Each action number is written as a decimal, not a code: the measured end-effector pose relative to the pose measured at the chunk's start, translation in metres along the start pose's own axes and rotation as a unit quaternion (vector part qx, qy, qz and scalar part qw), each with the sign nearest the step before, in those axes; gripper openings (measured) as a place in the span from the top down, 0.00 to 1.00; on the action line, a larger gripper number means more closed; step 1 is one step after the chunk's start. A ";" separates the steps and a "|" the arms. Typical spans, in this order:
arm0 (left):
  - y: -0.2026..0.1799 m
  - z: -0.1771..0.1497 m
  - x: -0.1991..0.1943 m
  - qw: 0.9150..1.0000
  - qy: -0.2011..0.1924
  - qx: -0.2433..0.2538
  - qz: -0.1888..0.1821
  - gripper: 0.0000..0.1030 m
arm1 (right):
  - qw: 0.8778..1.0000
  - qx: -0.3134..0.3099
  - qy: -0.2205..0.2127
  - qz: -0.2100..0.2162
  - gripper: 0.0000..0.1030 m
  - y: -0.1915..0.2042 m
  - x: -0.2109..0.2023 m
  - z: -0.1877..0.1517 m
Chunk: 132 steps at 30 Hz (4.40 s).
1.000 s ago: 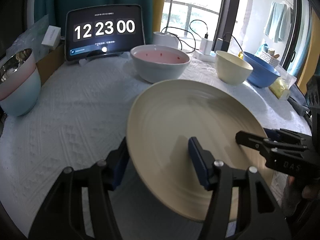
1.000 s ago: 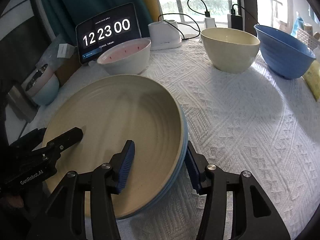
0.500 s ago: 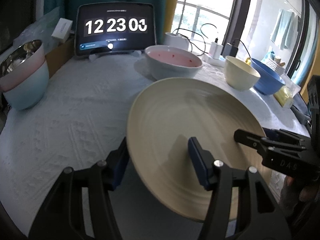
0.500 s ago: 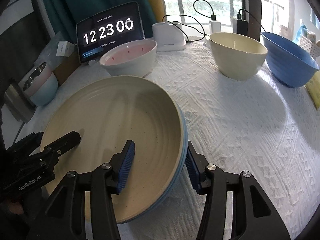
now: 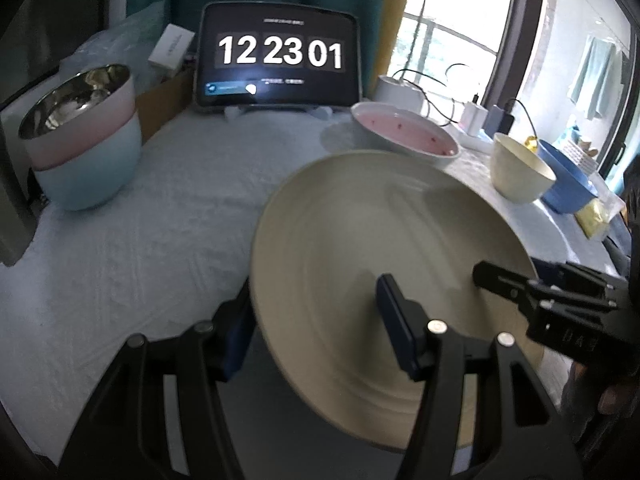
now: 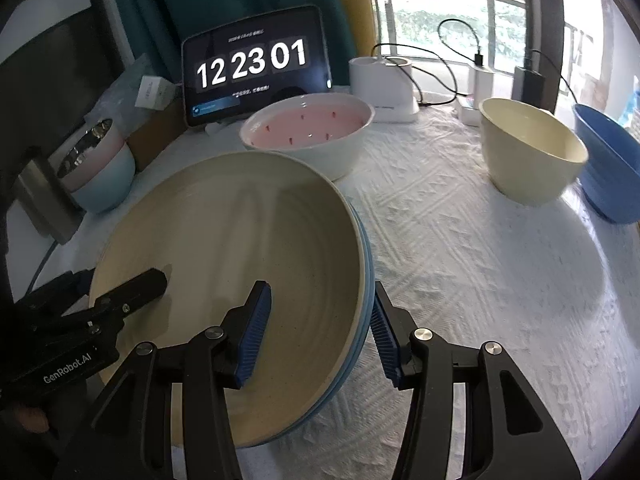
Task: Organize plates and bowls
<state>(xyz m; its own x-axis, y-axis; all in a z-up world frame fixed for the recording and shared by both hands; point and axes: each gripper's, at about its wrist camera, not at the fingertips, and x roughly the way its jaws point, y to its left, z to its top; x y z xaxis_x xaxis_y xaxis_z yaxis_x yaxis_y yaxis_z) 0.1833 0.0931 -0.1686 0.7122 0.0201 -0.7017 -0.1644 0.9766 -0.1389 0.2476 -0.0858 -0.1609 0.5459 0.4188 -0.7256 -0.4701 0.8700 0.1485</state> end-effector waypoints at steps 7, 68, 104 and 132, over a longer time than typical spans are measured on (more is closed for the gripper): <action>-0.004 -0.002 0.000 1.000 -0.008 0.012 0.010 0.41 | 1.000 0.014 0.010 0.010 0.48 -0.004 0.008 -0.003; -0.137 0.016 -0.049 0.985 -0.096 0.117 -0.081 0.38 | 0.992 0.059 -0.093 -0.054 0.49 -0.101 -0.100 -0.025; -0.244 0.055 -0.046 0.964 -0.136 0.158 -0.163 0.38 | 0.970 0.061 -0.169 -0.162 0.49 -0.195 -0.174 -0.014; -0.318 0.090 0.035 0.964 -0.178 0.141 -0.138 0.38 | 0.958 0.145 -0.180 -0.169 0.49 -0.324 -0.119 0.037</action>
<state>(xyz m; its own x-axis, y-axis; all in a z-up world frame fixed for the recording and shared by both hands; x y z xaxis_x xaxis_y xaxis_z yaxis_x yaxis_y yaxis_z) 0.3218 -0.1976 -0.0863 0.8993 -0.2260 -0.3745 0.2214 0.9736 -0.0560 0.3609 -0.4076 -0.0982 0.8618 0.1181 -0.4933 -0.0411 0.9856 0.1641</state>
